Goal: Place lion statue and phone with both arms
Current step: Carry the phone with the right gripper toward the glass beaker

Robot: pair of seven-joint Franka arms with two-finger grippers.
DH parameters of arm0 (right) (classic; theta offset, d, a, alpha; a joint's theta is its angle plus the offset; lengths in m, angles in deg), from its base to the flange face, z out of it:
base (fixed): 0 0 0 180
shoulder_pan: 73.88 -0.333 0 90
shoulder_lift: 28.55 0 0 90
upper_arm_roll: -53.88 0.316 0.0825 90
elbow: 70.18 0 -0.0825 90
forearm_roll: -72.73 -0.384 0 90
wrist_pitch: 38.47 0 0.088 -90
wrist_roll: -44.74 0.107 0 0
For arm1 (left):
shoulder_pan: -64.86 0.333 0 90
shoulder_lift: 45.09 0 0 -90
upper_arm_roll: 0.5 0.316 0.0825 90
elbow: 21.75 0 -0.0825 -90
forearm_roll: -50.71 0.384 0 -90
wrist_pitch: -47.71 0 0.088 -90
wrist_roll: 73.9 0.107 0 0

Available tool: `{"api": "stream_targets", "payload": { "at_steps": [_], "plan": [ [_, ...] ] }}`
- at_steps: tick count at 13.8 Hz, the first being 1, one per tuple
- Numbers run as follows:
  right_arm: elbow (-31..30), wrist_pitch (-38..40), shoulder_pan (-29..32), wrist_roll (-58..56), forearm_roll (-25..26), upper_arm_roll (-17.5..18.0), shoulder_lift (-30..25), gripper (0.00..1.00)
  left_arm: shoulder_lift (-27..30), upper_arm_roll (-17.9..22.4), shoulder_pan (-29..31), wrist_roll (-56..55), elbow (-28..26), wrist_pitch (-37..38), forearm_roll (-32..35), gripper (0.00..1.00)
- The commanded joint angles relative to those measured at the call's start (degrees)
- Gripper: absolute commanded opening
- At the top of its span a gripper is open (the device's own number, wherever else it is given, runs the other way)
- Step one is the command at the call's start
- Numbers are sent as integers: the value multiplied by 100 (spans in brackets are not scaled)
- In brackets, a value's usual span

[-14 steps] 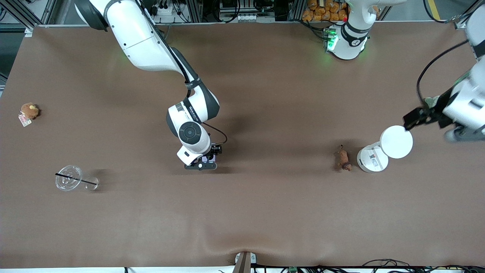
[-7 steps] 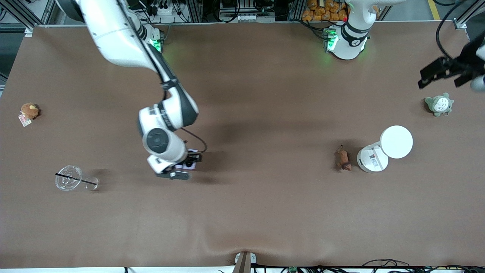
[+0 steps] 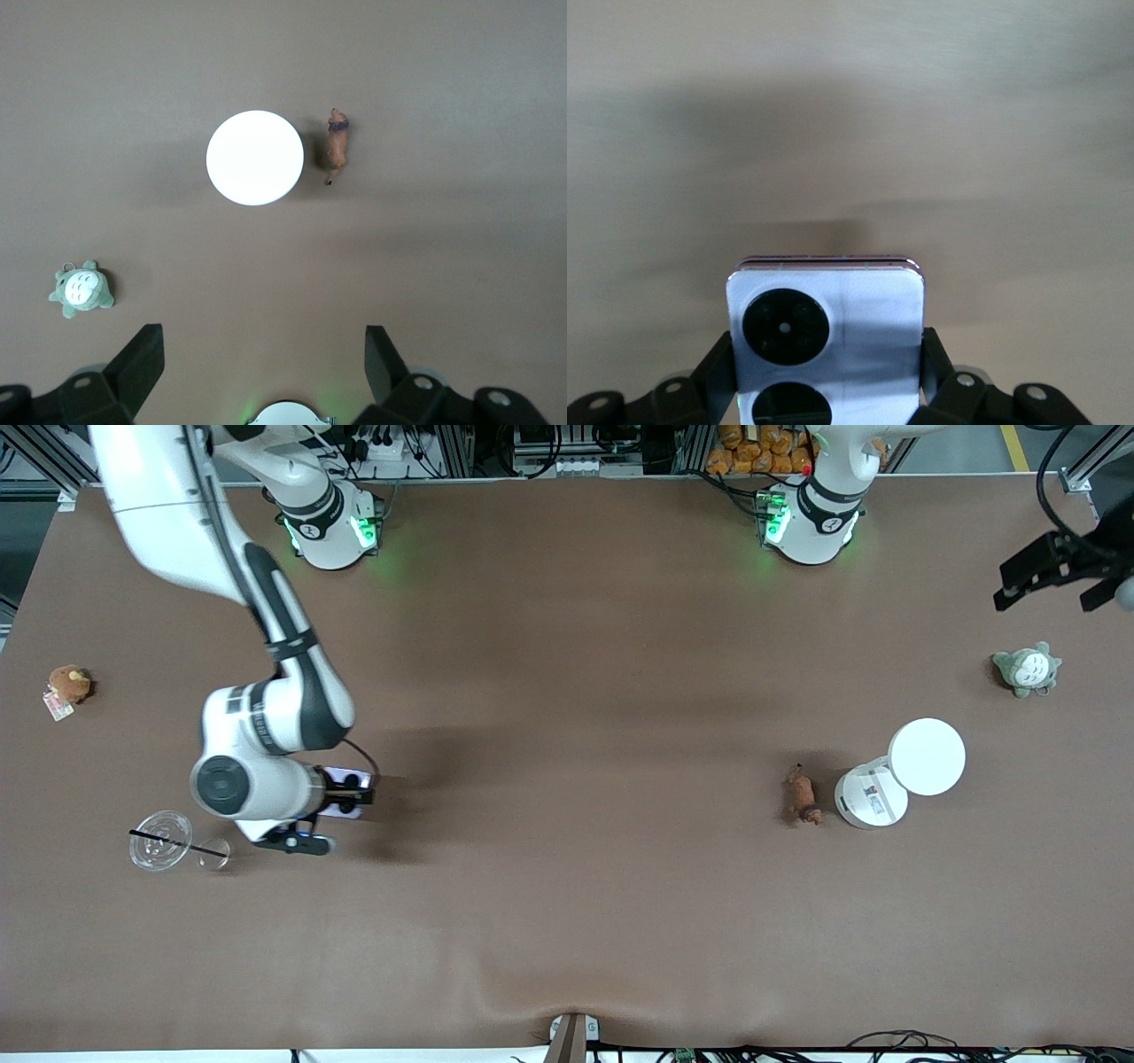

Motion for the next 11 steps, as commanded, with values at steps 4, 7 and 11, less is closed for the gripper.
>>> {"api": "stream_targets", "payload": {
  "at_steps": [4,7,11],
  "plan": [
    [-859,-936,929,-1393,76,105,-263,8,-199,34,36,117,183,-109,-84,100],
    [-859,-1059,1230,-1765,173,105,-185,10,-216,8,10,161,165,-109,-66,100],
    [-903,-1174,1203,-1765,173,105,-96,15,-242,-10,-16,82,174,-100,-93,100]
  ]
}}
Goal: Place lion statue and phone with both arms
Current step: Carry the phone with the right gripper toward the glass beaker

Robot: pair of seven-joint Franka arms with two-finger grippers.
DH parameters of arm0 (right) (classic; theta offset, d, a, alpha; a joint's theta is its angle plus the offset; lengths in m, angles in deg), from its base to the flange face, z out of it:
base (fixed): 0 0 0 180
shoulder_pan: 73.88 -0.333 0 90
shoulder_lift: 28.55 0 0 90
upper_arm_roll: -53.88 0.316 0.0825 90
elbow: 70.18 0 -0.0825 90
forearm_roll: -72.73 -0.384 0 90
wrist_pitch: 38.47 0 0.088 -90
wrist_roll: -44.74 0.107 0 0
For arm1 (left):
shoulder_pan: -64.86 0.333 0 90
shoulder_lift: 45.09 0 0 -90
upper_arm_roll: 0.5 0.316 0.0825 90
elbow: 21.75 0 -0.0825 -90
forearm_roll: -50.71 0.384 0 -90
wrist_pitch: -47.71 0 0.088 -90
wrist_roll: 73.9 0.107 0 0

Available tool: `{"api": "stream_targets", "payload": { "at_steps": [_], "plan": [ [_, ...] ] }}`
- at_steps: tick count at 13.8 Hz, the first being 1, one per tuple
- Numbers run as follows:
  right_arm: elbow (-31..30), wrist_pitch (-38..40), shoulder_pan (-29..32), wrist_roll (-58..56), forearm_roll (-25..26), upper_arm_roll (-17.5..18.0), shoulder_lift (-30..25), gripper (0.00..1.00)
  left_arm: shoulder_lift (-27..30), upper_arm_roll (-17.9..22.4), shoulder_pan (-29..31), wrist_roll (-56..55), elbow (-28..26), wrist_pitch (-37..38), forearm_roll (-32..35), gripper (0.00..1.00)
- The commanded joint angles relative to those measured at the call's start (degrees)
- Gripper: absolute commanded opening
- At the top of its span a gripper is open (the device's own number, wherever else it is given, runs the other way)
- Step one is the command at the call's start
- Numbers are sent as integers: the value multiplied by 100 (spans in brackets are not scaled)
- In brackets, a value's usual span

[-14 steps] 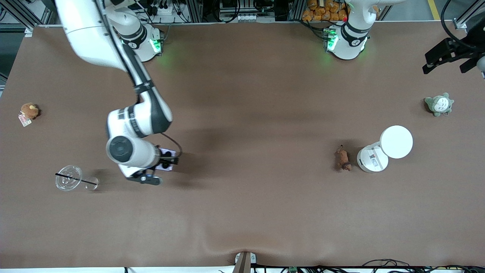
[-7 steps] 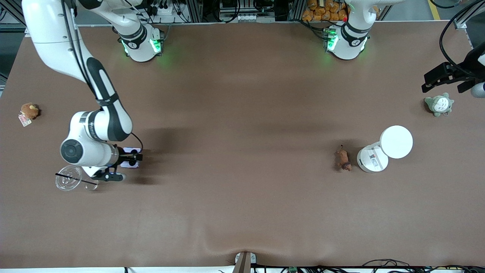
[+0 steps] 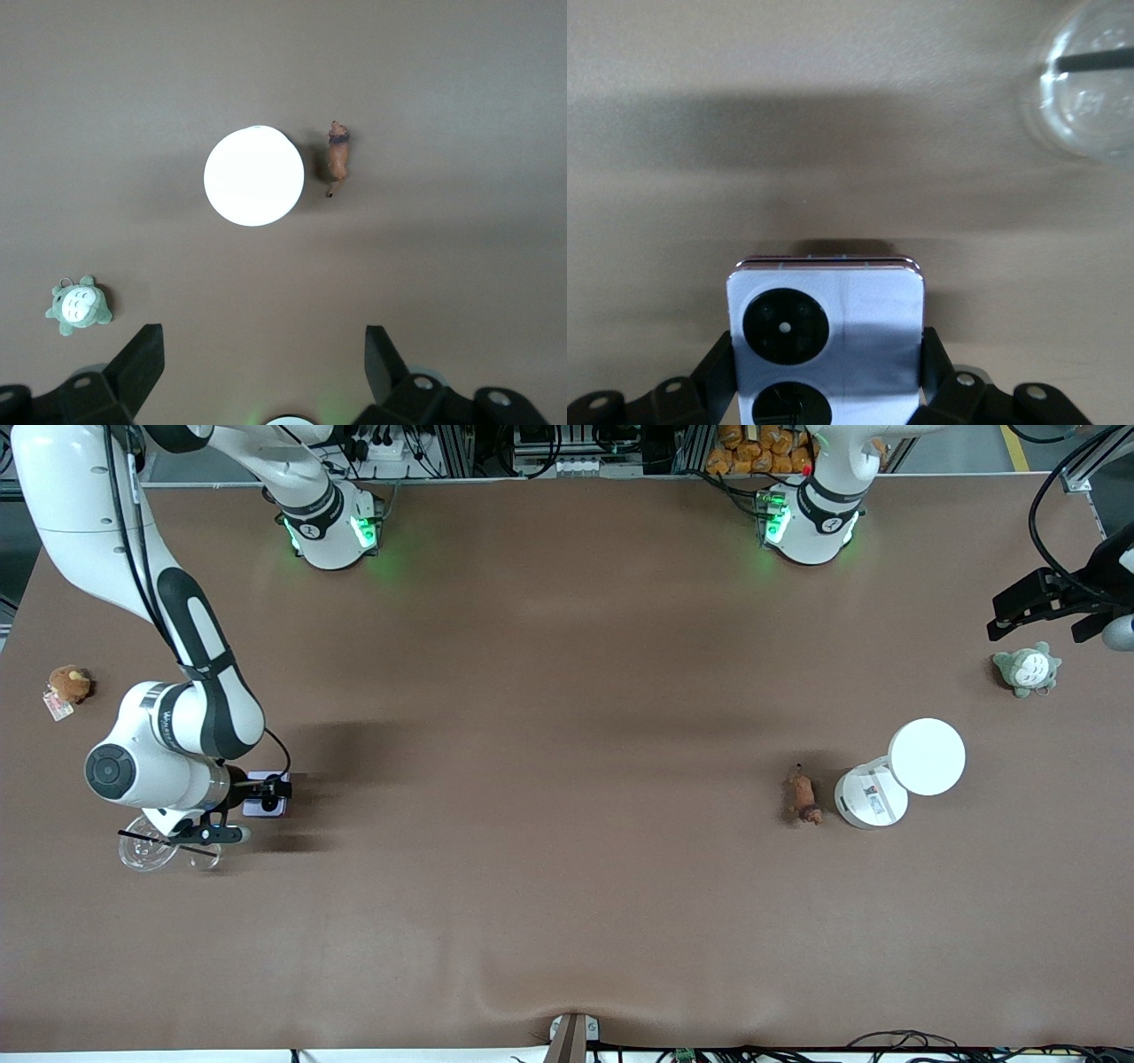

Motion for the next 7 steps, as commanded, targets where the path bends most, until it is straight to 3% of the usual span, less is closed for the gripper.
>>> {"api": "stream_targets", "payload": {
  "at_steps": [1,2,4,7],
  "plan": [
    [-128,-94,7,-16,77,77,-67,21,-53,-15,-35,6,82,49,-92,100],
    [-128,-85,-11,-16,77,77,-50,35,-62,-15,-44,6,90,49,-92,100],
    [-119,-85,-20,-17,112,77,-50,96,-62,-32,-53,-3,64,58,-92,100],
    [-84,-59,-2,-16,199,77,-58,100,-54,-24,-9,6,64,84,-92,100]
  ]
}}
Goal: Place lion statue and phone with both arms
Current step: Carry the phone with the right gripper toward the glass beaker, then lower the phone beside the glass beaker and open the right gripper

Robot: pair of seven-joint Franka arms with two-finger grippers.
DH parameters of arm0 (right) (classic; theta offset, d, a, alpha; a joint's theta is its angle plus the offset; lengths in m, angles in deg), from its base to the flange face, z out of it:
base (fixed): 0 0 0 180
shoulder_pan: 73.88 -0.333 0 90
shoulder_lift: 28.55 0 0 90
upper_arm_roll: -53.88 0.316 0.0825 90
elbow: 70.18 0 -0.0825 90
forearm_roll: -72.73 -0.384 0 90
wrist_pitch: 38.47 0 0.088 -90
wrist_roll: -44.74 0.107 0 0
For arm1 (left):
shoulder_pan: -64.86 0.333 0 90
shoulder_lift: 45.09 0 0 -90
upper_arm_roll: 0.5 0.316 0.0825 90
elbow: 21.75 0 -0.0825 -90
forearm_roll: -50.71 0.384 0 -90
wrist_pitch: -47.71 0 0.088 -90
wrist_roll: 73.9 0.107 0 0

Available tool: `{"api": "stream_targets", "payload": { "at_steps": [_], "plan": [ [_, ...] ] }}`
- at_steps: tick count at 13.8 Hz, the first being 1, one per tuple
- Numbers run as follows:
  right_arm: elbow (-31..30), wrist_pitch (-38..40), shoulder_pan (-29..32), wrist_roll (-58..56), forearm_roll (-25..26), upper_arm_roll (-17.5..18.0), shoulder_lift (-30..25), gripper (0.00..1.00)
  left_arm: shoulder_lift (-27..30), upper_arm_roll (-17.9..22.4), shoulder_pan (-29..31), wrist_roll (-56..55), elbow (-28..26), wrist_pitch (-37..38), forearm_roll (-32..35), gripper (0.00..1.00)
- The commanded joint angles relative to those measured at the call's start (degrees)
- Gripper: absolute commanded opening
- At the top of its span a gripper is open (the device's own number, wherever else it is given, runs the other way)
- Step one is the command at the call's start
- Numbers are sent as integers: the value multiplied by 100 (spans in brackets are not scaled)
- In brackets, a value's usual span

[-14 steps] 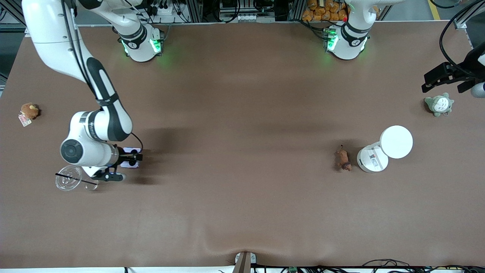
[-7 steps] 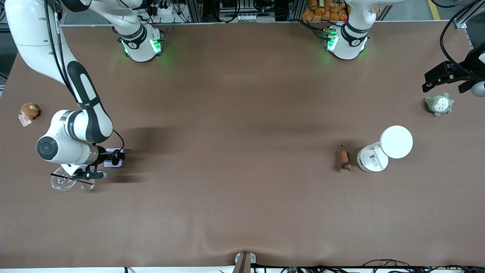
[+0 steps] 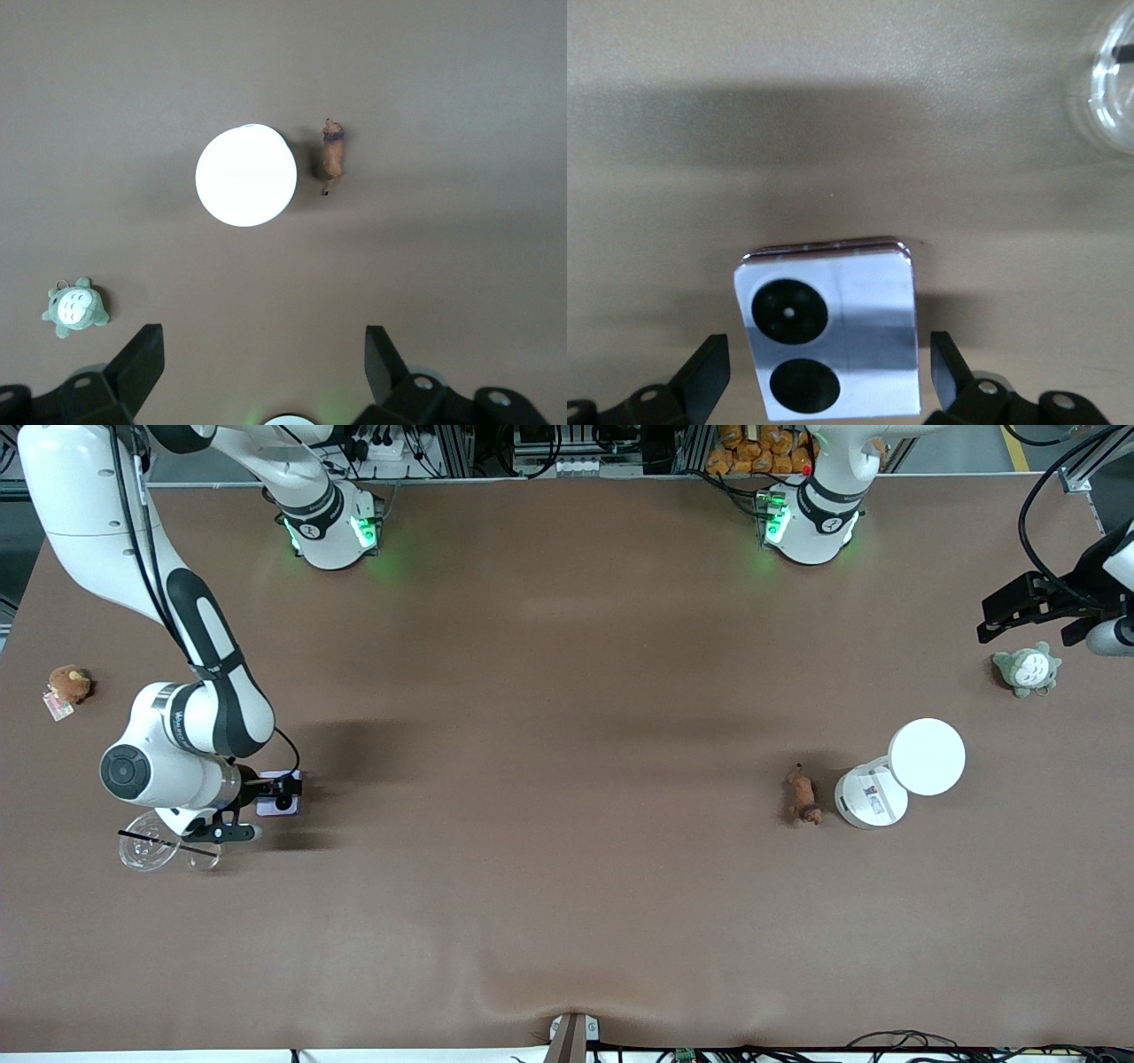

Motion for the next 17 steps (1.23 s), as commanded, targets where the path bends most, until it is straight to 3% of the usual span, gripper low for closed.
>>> {"api": "stream_targets", "payload": {
  "at_steps": [1,5,11,17],
  "plan": [
    [-33,5,26,-16,117,22,-106,100,-7,0,17,-11,73,77,-86,100],
    [64,487,35,1,117,13,-658,100,2,0,17,-11,64,77,-86,100],
    [774,2428,70,19,143,13,-2003,100,-7,-9,0,-29,38,86,-86,100],
    [1821,4249,140,72,143,-4,-2908,100,-42,-35,-18,-55,47,77,-51,100]
  ]
}}
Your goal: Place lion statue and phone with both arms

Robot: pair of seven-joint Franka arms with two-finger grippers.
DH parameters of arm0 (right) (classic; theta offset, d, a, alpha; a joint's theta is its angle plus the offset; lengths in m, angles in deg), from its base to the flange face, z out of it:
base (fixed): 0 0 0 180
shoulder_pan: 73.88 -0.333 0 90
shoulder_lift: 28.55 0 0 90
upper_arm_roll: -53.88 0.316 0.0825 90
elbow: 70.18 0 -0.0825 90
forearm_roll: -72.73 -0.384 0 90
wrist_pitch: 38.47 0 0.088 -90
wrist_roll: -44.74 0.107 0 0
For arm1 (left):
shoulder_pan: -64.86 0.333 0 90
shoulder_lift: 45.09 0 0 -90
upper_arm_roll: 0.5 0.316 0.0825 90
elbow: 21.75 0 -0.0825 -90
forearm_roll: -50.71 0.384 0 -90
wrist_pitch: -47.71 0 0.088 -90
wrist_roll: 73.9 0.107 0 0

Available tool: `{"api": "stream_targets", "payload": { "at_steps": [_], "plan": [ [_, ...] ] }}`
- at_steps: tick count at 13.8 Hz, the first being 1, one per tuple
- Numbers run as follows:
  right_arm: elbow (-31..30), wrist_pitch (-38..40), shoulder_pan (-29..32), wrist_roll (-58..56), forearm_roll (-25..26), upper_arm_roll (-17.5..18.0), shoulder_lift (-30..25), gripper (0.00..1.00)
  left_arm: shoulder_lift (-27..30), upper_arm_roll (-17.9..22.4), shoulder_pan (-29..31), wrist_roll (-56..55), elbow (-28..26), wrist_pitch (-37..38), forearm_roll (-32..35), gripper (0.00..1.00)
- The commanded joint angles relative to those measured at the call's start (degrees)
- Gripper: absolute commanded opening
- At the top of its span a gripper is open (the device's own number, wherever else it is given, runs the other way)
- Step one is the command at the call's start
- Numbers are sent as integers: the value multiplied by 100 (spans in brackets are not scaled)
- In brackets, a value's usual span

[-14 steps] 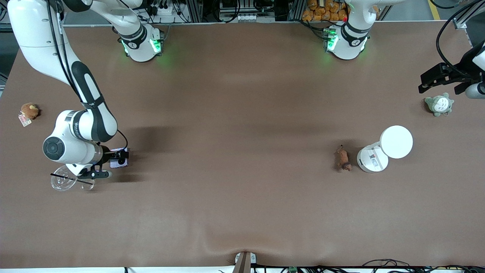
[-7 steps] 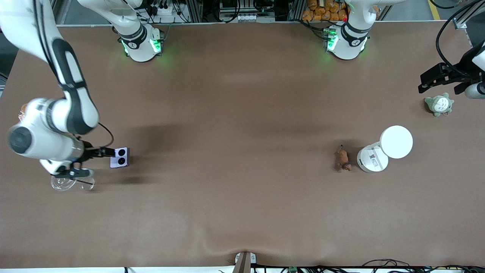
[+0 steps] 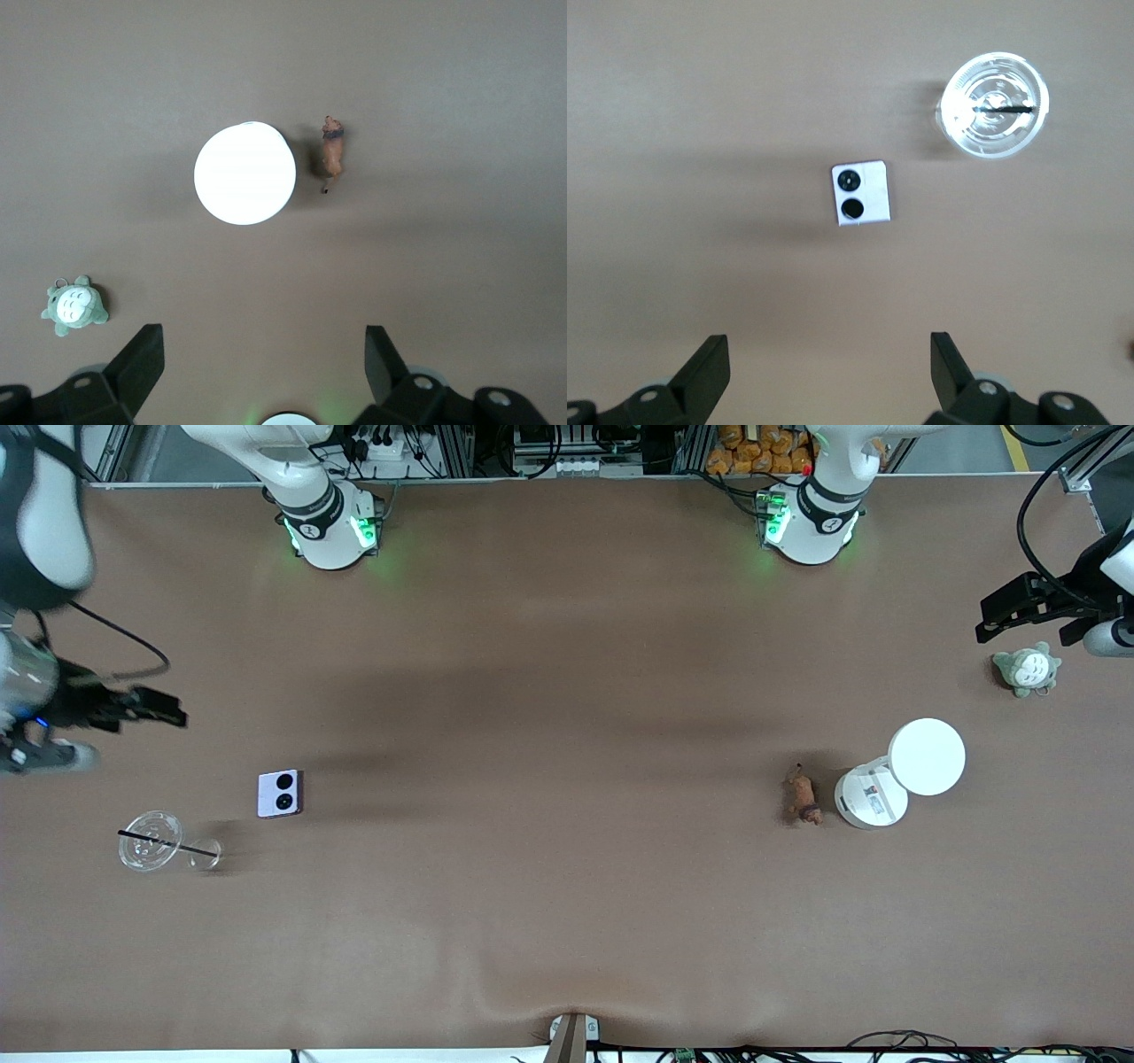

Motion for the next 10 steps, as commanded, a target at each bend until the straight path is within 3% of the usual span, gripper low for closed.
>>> {"api": "stream_targets", "payload": {
  "at_steps": [1,5,10],
  "plan": [
    [148,349,147,123,77,36,-420,100,-22,-31,2,-38,63,71,-42,100],
    [114,718,139,668,77,71,-895,100,-4,-31,29,-20,63,71,-51,100],
    [122,683,139,660,69,80,-879,100,-31,-31,20,-11,98,62,-77,100]
  ]
}}
